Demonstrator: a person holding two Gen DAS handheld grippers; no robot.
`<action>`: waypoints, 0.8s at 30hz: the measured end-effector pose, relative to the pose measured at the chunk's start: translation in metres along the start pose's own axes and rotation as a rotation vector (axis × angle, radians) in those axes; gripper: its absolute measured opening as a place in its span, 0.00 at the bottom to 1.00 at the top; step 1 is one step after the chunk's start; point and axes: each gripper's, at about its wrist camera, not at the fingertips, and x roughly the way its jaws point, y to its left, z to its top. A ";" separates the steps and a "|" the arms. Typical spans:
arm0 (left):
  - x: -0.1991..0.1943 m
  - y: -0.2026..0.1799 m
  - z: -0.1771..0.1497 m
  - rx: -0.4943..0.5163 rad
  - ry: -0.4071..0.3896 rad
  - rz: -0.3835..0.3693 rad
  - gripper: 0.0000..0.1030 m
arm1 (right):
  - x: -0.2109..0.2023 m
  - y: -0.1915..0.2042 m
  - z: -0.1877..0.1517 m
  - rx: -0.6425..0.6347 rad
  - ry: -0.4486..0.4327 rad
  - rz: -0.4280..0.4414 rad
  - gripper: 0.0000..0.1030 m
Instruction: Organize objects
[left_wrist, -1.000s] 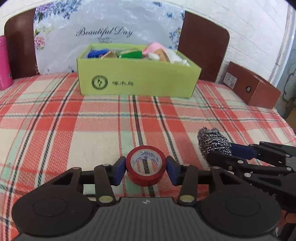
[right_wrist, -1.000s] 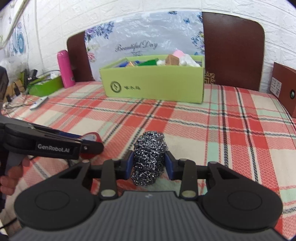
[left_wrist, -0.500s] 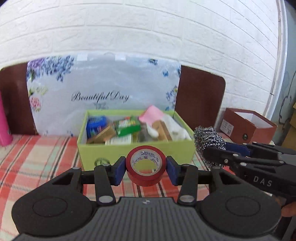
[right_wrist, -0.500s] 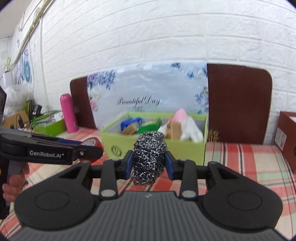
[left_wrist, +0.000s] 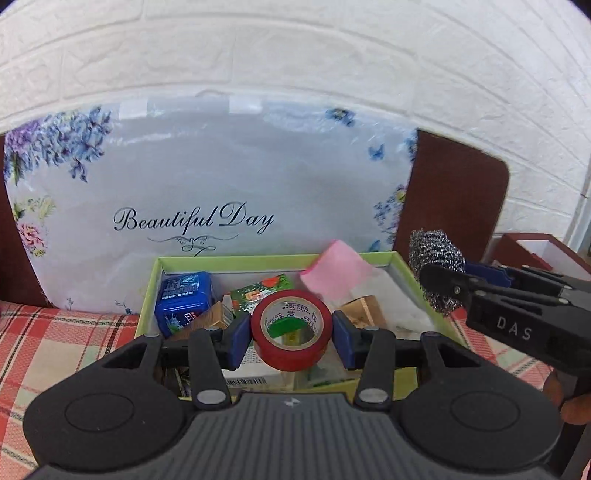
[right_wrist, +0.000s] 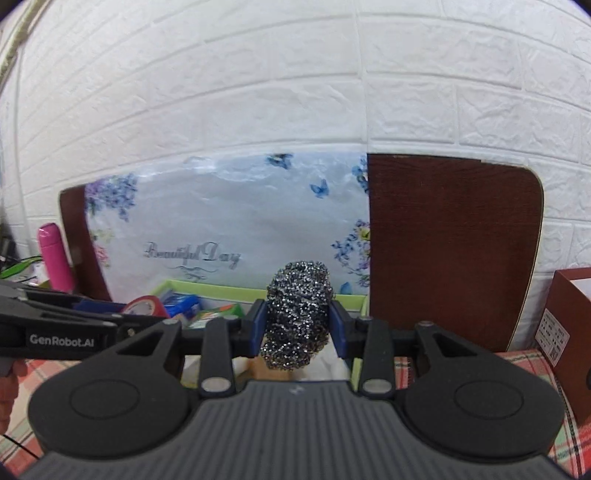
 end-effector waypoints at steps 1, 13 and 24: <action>0.006 0.002 0.000 -0.003 0.009 0.002 0.48 | 0.010 -0.002 0.000 -0.001 0.012 -0.005 0.34; 0.054 0.016 -0.010 -0.021 0.063 -0.013 0.48 | 0.079 -0.009 -0.025 0.039 0.121 -0.001 0.37; 0.004 0.014 -0.007 -0.079 -0.071 0.081 0.84 | 0.038 -0.006 -0.013 0.028 0.026 0.013 0.97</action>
